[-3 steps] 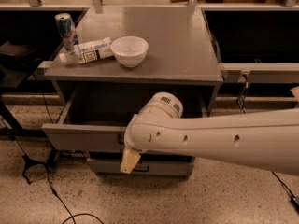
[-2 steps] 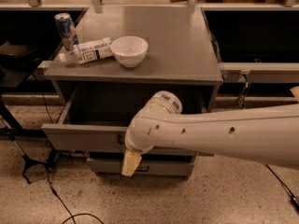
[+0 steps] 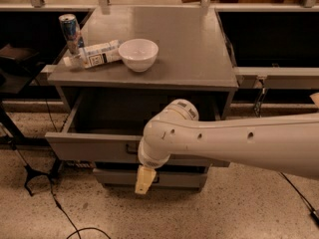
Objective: Open top drawer
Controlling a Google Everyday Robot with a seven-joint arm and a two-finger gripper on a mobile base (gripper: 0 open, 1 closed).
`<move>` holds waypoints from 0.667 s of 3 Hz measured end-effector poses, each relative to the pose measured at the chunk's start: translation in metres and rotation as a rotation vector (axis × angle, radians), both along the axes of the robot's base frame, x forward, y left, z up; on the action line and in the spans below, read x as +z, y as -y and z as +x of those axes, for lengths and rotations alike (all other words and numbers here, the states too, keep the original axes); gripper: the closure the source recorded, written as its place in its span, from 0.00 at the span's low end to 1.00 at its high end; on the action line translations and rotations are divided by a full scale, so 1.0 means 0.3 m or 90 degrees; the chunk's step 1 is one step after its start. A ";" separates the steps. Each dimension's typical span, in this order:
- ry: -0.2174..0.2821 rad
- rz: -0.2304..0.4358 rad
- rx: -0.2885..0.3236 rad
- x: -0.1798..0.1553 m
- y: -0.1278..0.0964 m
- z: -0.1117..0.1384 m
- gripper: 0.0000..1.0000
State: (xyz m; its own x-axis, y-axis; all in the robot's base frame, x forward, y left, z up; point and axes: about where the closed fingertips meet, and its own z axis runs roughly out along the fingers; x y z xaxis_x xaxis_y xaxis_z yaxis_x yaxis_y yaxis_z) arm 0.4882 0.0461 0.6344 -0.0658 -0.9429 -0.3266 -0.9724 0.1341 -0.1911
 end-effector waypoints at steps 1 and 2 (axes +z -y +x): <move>-0.002 0.001 -0.003 0.004 0.013 -0.021 0.00; 0.004 0.006 -0.018 0.033 0.051 -0.097 0.00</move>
Offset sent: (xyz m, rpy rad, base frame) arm -0.0677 -0.0412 0.0176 0.0056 -0.0158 -0.0665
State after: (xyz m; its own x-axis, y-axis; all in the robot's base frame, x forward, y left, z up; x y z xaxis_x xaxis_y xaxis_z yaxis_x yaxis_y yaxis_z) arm 0.4591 0.0307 0.6442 -0.0905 -0.9377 -0.3354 -0.9669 0.1634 -0.1961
